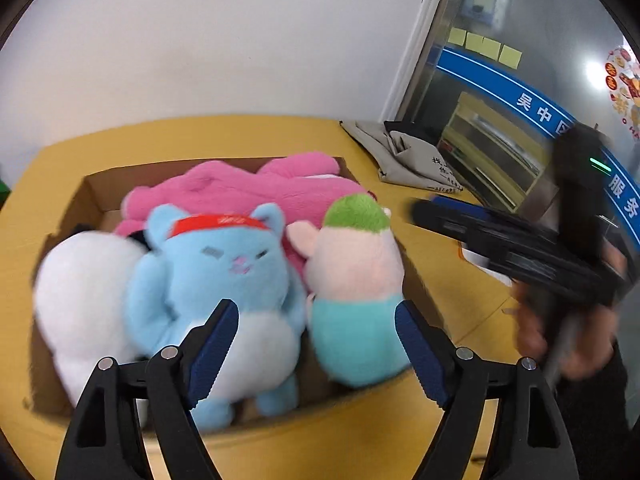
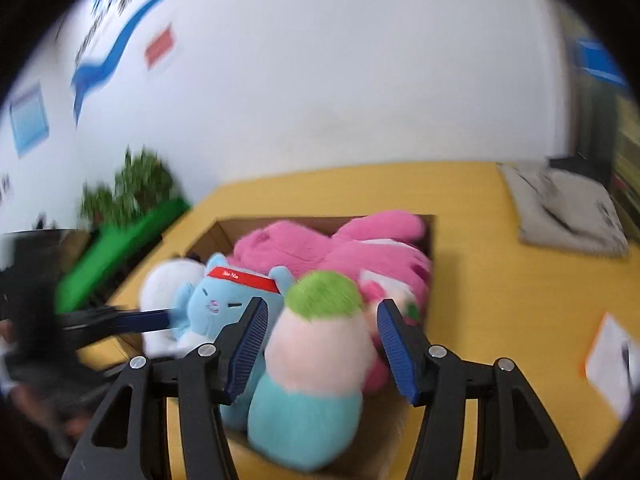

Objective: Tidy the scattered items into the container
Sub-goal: 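Lower the plush into the box beside the blue bear and open both grippers, then move both grippers toward the clear phone case on the table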

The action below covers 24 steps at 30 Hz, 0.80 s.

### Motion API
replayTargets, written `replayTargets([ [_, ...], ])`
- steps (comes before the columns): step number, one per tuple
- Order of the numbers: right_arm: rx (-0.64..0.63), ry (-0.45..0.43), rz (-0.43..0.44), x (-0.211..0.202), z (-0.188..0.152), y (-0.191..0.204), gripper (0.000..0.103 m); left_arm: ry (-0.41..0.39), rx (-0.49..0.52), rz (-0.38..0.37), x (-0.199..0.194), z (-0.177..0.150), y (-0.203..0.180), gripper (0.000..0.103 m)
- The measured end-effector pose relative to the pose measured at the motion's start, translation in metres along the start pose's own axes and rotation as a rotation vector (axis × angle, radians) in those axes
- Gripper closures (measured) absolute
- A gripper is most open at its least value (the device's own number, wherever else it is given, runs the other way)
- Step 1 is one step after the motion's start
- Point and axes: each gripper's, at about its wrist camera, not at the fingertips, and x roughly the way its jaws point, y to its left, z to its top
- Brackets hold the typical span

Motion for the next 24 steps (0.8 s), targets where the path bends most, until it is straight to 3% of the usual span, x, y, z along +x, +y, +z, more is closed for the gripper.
replayTargets([
  [2, -0.057, 0.140, -0.034, 0.046, -0.005, 0.016, 0.046, 0.004, 0.011, 0.052, -0.023, -0.023, 0.008, 0.019],
  [3, -0.091, 0.173, -0.096, 0.062, -0.014, 0.023, 0.046, 0.005, 0.013, 0.078, -0.033, -0.034, 0.011, 0.019],
  [5, -0.167, 0.149, -0.209, 0.070, -0.034, 0.042, 0.044, 0.003, 0.002, 0.124, -0.052, -0.058, 0.020, 0.019],
  [10, -0.144, 0.119, -0.246, 0.063, -0.038, 0.046, 0.038, 0.004, -0.052, 0.197, -0.086, -0.110, 0.035, 0.018],
  [13, -0.147, 0.097, -0.303, 0.044, -0.044, 0.054, 0.028, -0.025, -0.073, 0.234, -0.106, -0.134, 0.041, 0.008],
  [15, -0.135, 0.081, -0.292, 0.023, -0.050, 0.061, 0.026, -0.040, -0.087, 0.248, -0.119, -0.149, 0.044, 0.003],
  [19, -0.147, -0.012, -0.268, -0.037, -0.082, 0.094, 0.025, -0.025, -0.107, 0.246, -0.140, -0.179, 0.048, 0.002],
  [24, -0.131, -0.031, -0.186, -0.093, -0.127, 0.132, 0.025, -0.041, -0.132, 0.247, -0.168, -0.207, 0.048, 0.002],
])
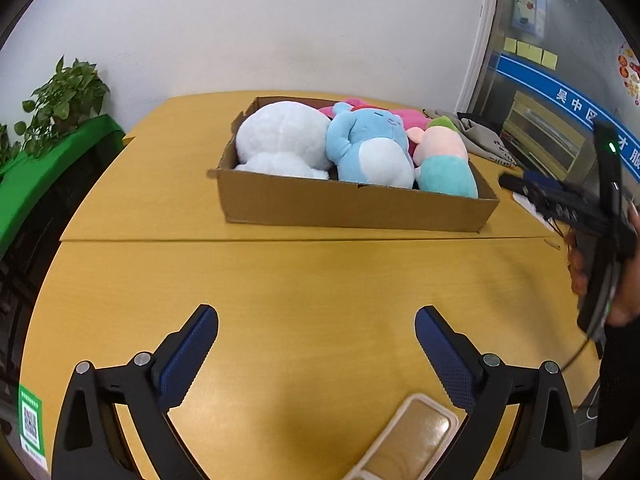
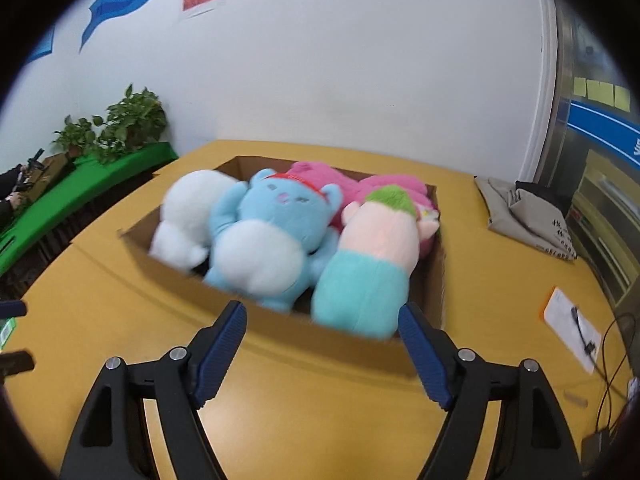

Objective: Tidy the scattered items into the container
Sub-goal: 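Move both grippers toward the clear phone case on the table, then close the left gripper on the phone case rim while the right gripper pinches its other rim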

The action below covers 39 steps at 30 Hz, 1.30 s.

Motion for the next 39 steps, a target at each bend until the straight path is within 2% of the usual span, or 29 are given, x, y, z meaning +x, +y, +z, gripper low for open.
replayTargets([
  [3, -0.007, 0.025, 0.080, -0.021, -0.027, 0.021, 0.025, -0.023, -0.017, -0.012, -0.019, -0.009, 0.004, 0.002],
  [5, -0.026, 0.063, 0.157, -0.028, -0.047, 0.038, 0.025, -0.009, -0.007, 0.002, -0.028, -0.014, 0.005, 0.002],
  [8, -0.099, 0.134, 0.273, -0.031, -0.080, 0.072, 0.025, 0.073, 0.001, 0.037, -0.027, -0.031, 0.008, 0.002],
  [11, -0.142, 0.215, 0.324, -0.024, -0.109, 0.097, 0.026, 0.197, -0.055, -0.001, -0.011, -0.062, 0.012, 0.004],
  [15, -0.166, 0.300, 0.313, -0.009, -0.135, 0.108, 0.026, 0.336, -0.112, -0.067, 0.008, -0.111, 0.007, 0.014],
  [17, -0.162, 0.325, 0.317, -0.005, -0.141, 0.106, 0.032, 0.387, -0.140, -0.097, 0.016, -0.130, 0.001, 0.020],
  [18, -0.169, 0.337, 0.318, -0.003, -0.144, 0.107, 0.035, 0.410, -0.157, -0.108, 0.020, -0.138, -0.001, 0.029],
  [19, -0.183, 0.348, 0.313, 0.000, -0.148, 0.108, 0.043, 0.428, -0.179, -0.114, 0.023, -0.144, -0.002, 0.041],
  [20, -0.199, 0.353, 0.304, 0.002, -0.152, 0.111, 0.050, 0.406, -0.191, -0.102, 0.021, -0.145, -0.003, 0.042],
  [22, -0.225, 0.367, 0.299, 0.006, -0.157, 0.115, 0.059, 0.409, -0.207, -0.083, 0.023, -0.146, -0.007, 0.076],
  [24, -0.239, 0.358, 0.290, 0.005, -0.159, 0.118, 0.065, 0.407, -0.207, -0.037, 0.026, -0.144, -0.009, 0.087],
  [26, -0.246, 0.356, 0.306, 0.004, -0.159, 0.121, 0.087, 0.407, -0.218, -0.034, 0.030, -0.141, -0.009, 0.089],
  [28, -0.241, 0.358, 0.321, 0.002, -0.161, 0.121, 0.095, 0.408, -0.215, -0.027, 0.035, -0.136, -0.011, 0.091],
  [33, -0.212, 0.359, 0.267, -0.004, -0.166, 0.112, 0.097, 0.413, -0.166, -0.044, 0.057, -0.116, -0.025, 0.093],
  [35, -0.191, 0.358, 0.233, -0.007, -0.168, 0.107, 0.097, 0.416, -0.123, -0.033, 0.070, -0.098, -0.028, 0.094],
  [39, -0.129, 0.363, 0.164, -0.010, -0.170, 0.089, 0.095, 0.412, -0.034, -0.060, 0.097, -0.062, -0.048, 0.095],
])
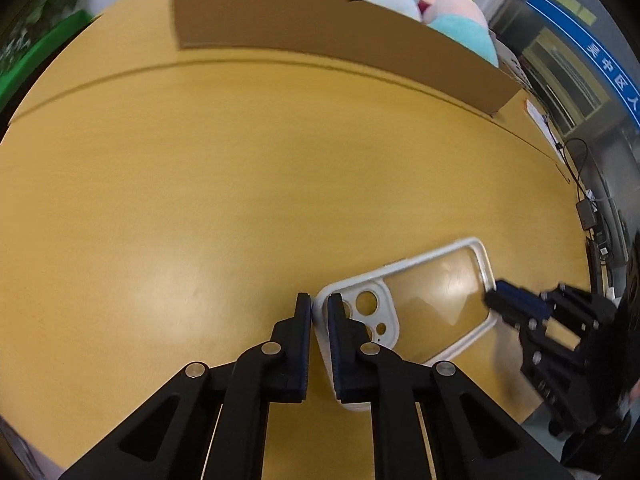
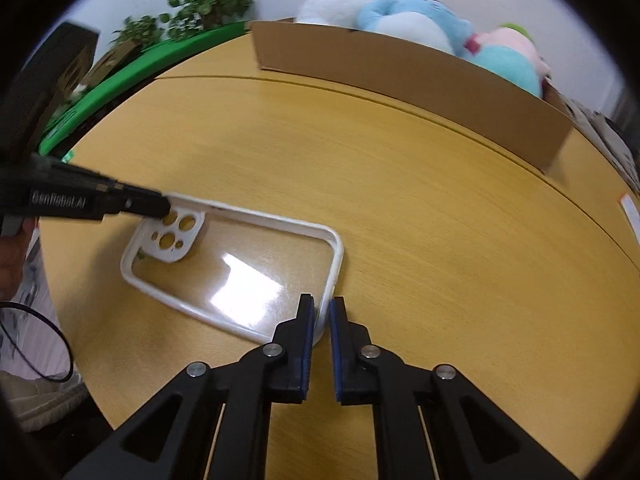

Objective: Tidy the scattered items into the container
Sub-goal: 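Close the left gripper on the phone case rim while the right gripper pinches its other rim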

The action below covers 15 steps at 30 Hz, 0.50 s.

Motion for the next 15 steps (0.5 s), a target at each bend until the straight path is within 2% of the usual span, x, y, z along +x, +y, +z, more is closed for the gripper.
replayTargets([
  [3, 0.096, -0.007, -0.049, 0.000, -0.003, -0.017, 0.095, 0.015, 0.064, -0.023, 0.014, 0.021, -0.016, 0.094],
  [5, 0.154, -0.010, -0.050, 0.000, -0.004, -0.029, 0.093, 0.048, 0.061, -0.043, 0.024, 0.027, -0.016, 0.086],
  [6, 0.169, -0.008, -0.042, 0.001, -0.003, -0.032, 0.091, 0.041, 0.054, -0.052, 0.023, 0.028, -0.015, 0.078],
  [7, 0.177, -0.007, -0.035, 0.001, -0.003, -0.034, 0.080, 0.040, 0.048, -0.048, 0.020, 0.028, -0.013, 0.061],
  [8, 0.174, -0.006, -0.031, 0.001, -0.003, -0.035, 0.059, 0.036, 0.039, -0.027, 0.017, 0.026, -0.011, 0.056],
  [9, 0.173, -0.003, -0.026, 0.000, -0.003, -0.035, 0.051, 0.032, 0.028, -0.006, 0.013, 0.022, -0.008, 0.055],
  [10, 0.180, -0.004, -0.016, 0.000, -0.002, -0.038, 0.049, 0.035, 0.015, 0.007, 0.009, 0.020, -0.006, 0.055],
  [12, 0.191, -0.001, 0.001, 0.000, 0.004, -0.043, 0.049, 0.043, -0.009, -0.005, 0.005, 0.014, -0.001, 0.057],
  [13, 0.186, 0.000, -0.007, 0.001, 0.007, -0.045, 0.050, 0.053, -0.014, -0.008, 0.005, 0.010, 0.001, 0.063],
  [15, 0.163, 0.013, -0.031, 0.005, 0.011, -0.045, 0.066, 0.053, -0.005, -0.009, 0.006, 0.005, 0.001, 0.068],
])
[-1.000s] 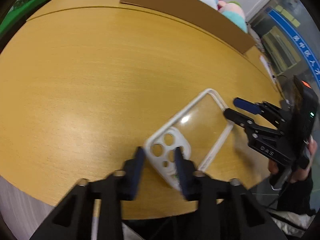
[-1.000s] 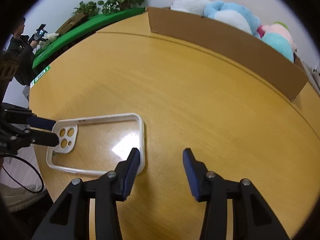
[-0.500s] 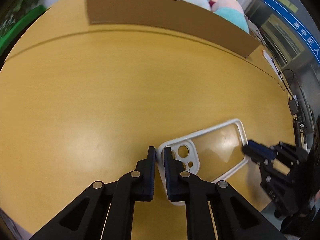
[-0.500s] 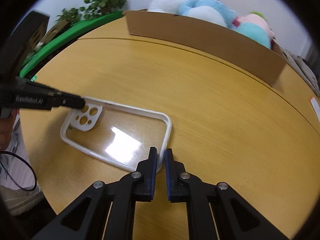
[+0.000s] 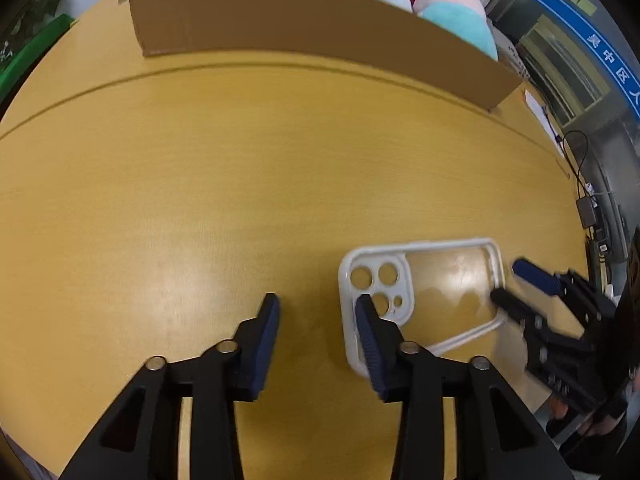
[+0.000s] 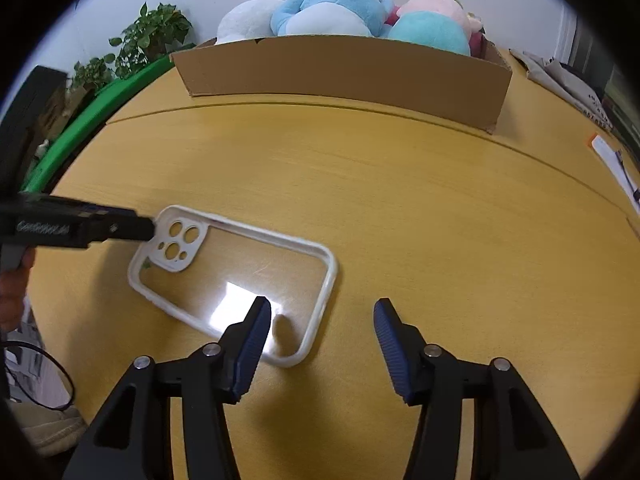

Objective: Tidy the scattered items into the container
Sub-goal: 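Close the left gripper on the phone case rim while the right gripper pinches its other rim, then lift the phone case with both grippers and carry it over the box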

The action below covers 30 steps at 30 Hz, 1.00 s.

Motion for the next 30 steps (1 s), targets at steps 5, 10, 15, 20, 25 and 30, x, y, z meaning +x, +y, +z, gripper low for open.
replayTargets([
  [5, -0.063, 0.007, 0.004, 0.007, 0.007, 0.008, 0.094, -0.004, 0.035, -0.011, 0.004, -0.002, -0.003, 0.095],
  [10, -0.067, -0.004, 0.039, 0.004, 0.011, 0.007, 0.094, -0.044, 0.060, 0.060, -0.001, 0.007, -0.005, 0.096],
  [15, -0.042, -0.088, 0.012, -0.012, 0.037, 0.001, 0.094, -0.155, 0.109, 0.043, -0.039, 0.041, -0.012, 0.096],
  [20, -0.037, -0.213, -0.006, -0.036, 0.089, -0.011, 0.094, -0.260, 0.145, 0.045, -0.069, 0.104, -0.019, 0.096],
  [25, -0.092, -0.360, -0.085, -0.058, 0.170, -0.027, 0.094, -0.383, 0.199, 0.062, -0.095, 0.179, -0.037, 0.096],
  [30, -0.122, -0.463, -0.154, -0.064, 0.254, -0.040, 0.094, -0.463, 0.220, 0.103, -0.110, 0.265, -0.044, 0.096],
])
